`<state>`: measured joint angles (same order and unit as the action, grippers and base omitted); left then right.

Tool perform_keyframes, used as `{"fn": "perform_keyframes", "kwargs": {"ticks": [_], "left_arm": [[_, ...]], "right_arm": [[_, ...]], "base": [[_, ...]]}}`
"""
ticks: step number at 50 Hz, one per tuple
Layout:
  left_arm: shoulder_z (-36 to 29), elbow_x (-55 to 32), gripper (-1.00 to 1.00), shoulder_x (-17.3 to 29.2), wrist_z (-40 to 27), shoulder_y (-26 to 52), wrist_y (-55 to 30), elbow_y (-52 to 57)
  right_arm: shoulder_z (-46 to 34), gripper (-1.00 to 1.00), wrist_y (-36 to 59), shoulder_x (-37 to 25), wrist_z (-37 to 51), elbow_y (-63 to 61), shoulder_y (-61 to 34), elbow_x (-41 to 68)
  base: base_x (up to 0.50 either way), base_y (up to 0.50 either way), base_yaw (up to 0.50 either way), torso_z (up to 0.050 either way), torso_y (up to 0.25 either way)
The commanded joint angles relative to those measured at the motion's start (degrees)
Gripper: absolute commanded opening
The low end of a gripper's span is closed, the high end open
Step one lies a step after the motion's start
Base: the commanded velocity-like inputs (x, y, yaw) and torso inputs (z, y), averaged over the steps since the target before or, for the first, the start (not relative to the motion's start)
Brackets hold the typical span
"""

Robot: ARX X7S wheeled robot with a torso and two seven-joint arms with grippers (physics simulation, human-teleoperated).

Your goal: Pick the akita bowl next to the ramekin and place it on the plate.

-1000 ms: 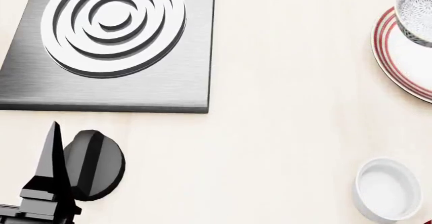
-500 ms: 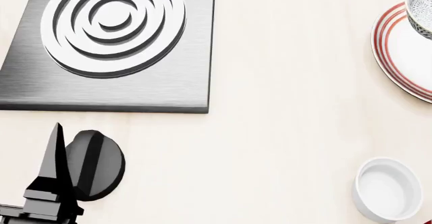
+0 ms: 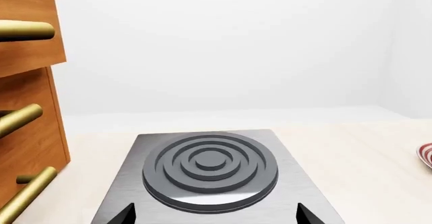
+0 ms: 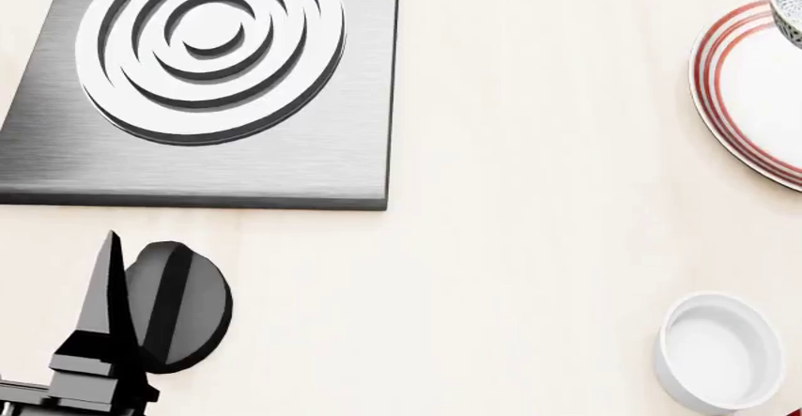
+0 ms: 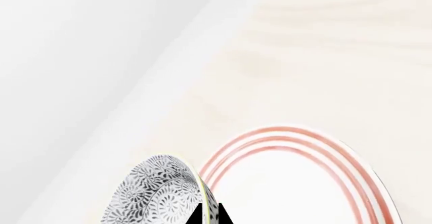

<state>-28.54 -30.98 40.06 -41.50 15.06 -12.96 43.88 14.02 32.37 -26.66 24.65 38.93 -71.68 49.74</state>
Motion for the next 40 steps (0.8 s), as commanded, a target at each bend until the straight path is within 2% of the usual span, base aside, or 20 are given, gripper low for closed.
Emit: {"fn": "perform_keyframes", "kwargs": {"ticks": [1, 17, 40], "left_arm": [[-0.12, 0.22, 1.00, -0.02, 0.18, -0.13, 0.37, -0.27], [-0.46, 0.43, 1.00, -0.27, 0.30, 0.16, 0.30, -0.48], [-0.24, 0.23, 1.00, 0.00, 0.13, 0.27, 0.24, -0.36]], "right_arm": [[-1.92, -1.00, -3.40, -0.03, -3.46, 7.48, -4.22, -2.87], [-5.04, -1.00, -9.95, 0.81, -9.41, 22.29, -10.85, -7.51], [-5.88, -1.00, -14.15, 0.81, -12.02, 30.45, -12.05, -9.70]], "base": [[0.00, 0.00, 0.00, 0.000, 0.000], [0.00, 0.00, 0.00, 0.000, 0.000], [0.00, 0.00, 0.00, 0.000, 0.000]]}}
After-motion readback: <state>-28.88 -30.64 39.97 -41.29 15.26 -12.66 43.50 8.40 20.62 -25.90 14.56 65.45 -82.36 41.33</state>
